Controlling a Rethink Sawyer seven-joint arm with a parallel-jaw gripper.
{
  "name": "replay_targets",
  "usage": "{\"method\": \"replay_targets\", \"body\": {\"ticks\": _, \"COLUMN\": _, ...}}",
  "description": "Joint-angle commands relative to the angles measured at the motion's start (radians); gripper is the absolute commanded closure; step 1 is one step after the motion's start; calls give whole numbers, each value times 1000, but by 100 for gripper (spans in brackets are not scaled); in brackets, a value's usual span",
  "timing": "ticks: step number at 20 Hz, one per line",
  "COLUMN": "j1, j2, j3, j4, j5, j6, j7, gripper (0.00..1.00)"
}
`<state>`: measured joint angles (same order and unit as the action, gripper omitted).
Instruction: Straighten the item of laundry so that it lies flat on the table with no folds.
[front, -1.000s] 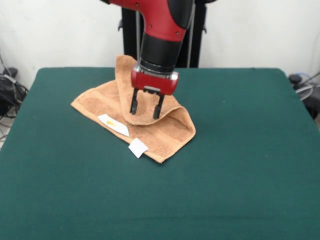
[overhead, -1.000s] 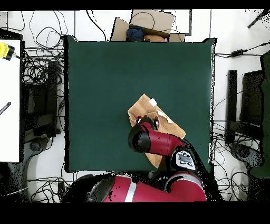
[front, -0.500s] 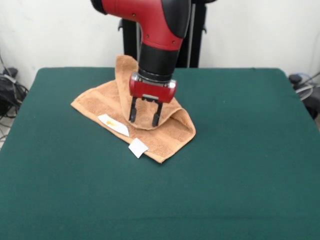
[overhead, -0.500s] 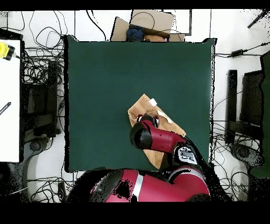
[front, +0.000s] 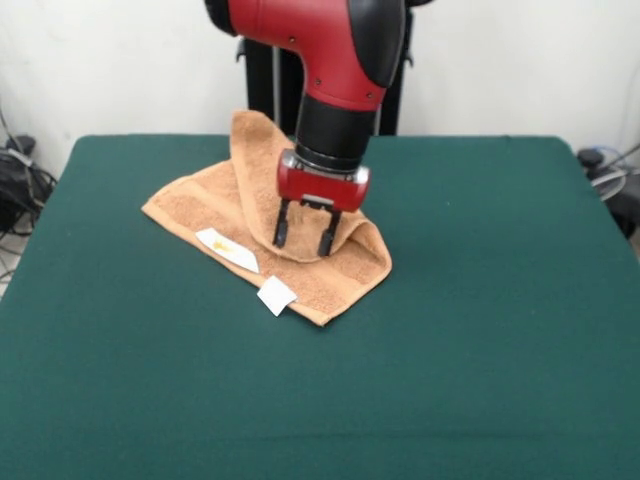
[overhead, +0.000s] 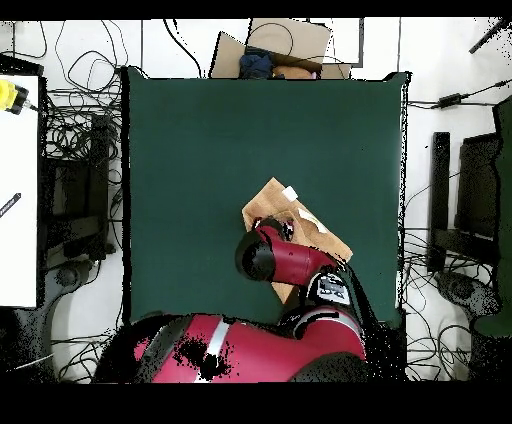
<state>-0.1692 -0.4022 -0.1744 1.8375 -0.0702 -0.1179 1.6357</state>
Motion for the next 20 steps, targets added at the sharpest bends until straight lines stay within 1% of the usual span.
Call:
{"method": "replay_targets", "body": {"ticks": 1, "j1": 50, "j2": 24, "j3": -3, "j4": -54, "j5": 97, "j6": 76, "j7": 203, "gripper": 0}}
{"method": "replay_targets", "body": {"ticks": 4, "j1": 51, "j2": 10, "j3": 1, "j4": -49, "j5": 109, "j6": 94, "j7": 194, "gripper": 0}}
{"method": "replay_targets", "body": {"ticks": 9, "j1": 65, "j2": -35, "j3": -9, "j4": -48, "j5": 125, "j6": 175, "j7": 169, "gripper": 0}}
{"method": "replay_targets", "body": {"ticks": 16, "j1": 90, "j2": -27, "j3": -35, "j4": -73, "j5": 139, "j6": 186, "j7": 170, "gripper": 0}}
{"method": "replay_targets", "body": {"ticks": 20, "j1": 99, "j2": -16, "j3": -42, "j4": -71, "j5": 141, "j6": 160, "j7": 183, "gripper": 0}}
